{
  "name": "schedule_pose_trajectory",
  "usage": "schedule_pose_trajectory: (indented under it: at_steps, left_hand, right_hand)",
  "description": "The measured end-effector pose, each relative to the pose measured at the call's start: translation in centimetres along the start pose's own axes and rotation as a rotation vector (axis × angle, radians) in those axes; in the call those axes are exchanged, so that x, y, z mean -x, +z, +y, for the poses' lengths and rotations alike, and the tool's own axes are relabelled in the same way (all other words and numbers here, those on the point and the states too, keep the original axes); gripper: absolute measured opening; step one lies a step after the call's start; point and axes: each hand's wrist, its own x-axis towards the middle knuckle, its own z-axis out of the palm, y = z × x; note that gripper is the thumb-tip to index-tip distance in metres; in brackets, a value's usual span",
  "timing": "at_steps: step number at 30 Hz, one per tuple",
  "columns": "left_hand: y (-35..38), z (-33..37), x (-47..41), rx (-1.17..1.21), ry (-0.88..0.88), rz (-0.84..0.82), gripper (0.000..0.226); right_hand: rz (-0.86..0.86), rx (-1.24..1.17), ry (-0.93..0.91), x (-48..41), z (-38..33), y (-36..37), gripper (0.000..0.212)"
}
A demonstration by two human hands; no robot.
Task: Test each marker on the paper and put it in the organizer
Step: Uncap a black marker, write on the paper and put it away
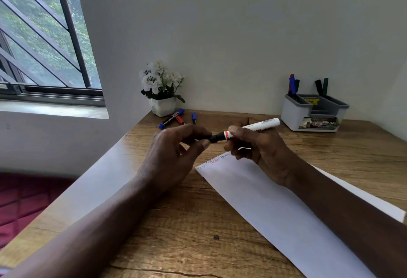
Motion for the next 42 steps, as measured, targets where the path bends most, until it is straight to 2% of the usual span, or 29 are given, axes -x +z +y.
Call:
schedule_pose_trajectory:
  at_steps: [4,8,14,18,28,33,36,39,42]
  left_hand:
    - [0.0,0.0,0.1,0.068,-0.013,-0.023,0.017]
    - [0.2,-0.1,0.1,0.199,-0.044,-0.042,0.019]
    - [0.0,0.2,0.3,0.505,-0.183,-0.066,0.016]
    - [-0.2,0.5,0.4,0.675,-0.283,-0.052,0.024]
    - [-0.2,0.9,0.4,0.832,-0.402,-0.075,0.025]
    - [0.0,1.1,0.3,0.831,-0.391,-0.068,0.032]
    - [0.4,1.0,0.2,0.74,-0.346,-0.081,0.028]
    - [0.7,0.8,-0.3,0.573,-0.25,-0.086,0.02]
    - [0.9,0.3,-0.6,0.251,-0.146,-0.048,0.016]
  right_hand:
    - [0.035,0.028,-0.014,0.1,0.1,0.2,0.02]
    - [0.036,-0.03,-0.011,0.0,0.1,0.2,0.014]
    - [0.029,-0.129,0.062,0.2,0.1,0.7,0.016]
    - [0.047,-0.173,0.096,0.2,0.2,1.2,0.017]
    - [0.017,-0.208,0.026,-0.1,0.2,1.8,0.014]
    - [0.02,-0.211,0.01,0.0,0.0,1.8,0.012]
    - [0.051,-0.186,0.012,0.1,0.2,1.4,0.014]
    - [0.106,-0.112,-0.011,-0.3,0.1,0.9,0.016]
    - [0.147,-0.083,-0.055,-0.8,0.2,0.2,0.018]
